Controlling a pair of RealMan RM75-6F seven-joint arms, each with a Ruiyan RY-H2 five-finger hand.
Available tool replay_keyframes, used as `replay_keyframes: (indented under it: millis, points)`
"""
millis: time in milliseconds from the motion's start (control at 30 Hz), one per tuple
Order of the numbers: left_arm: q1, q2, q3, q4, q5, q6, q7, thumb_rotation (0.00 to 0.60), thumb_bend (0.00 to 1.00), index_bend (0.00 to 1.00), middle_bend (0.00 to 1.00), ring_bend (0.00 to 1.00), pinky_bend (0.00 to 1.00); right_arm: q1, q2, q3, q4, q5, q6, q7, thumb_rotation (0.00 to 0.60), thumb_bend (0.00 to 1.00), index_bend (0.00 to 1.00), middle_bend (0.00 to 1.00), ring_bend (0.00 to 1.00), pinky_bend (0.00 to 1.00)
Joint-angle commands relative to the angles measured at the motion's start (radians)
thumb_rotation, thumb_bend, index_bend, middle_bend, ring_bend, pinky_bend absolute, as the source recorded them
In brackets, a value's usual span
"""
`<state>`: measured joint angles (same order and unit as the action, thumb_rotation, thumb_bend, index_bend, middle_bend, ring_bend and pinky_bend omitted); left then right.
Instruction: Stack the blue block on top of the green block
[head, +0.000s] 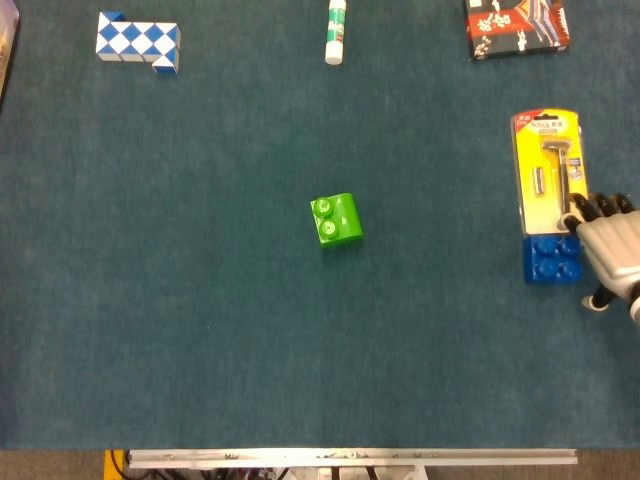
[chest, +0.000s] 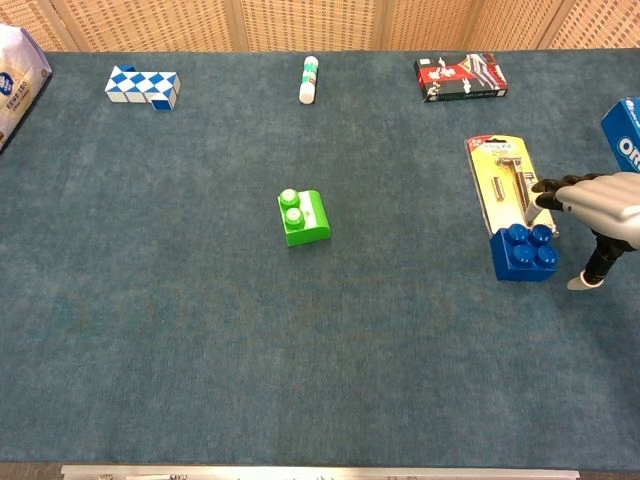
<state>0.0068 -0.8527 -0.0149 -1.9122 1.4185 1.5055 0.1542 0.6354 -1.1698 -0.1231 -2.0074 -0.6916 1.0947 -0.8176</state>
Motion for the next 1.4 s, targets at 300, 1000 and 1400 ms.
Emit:
replay_keyframes:
  millis: [300, 1000, 1400]
  points:
    - [0.0, 0.004, 0.001, 0.0, -0.001, -0.001, -0.011, 0.6, 0.2, 0.25, 0.02, 0.0, 0.09, 0.012, -0.078, 0.002, 0.043, 0.039, 0.049, -0.047, 0.6, 0.0, 0.26, 0.06, 0.0, 0.08]
    - [0.003, 0.01, 0.004, -0.004, 0.009, 0.006, -0.023, 0.6, 0.2, 0.25, 0.02, 0.0, 0.09, 0.001, -0.176, 0.006, 0.095, 0.024, 0.137, -0.095, 0.6, 0.08, 0.35, 0.06, 0.0, 0.08]
    - [0.003, 0.011, 0.004, -0.006, 0.01, 0.01, -0.024, 0.6, 0.2, 0.25, 0.02, 0.0, 0.09, -0.017, -0.215, 0.007, 0.135, -0.013, 0.145, -0.095, 0.6, 0.21, 0.41, 0.07, 0.0, 0.08]
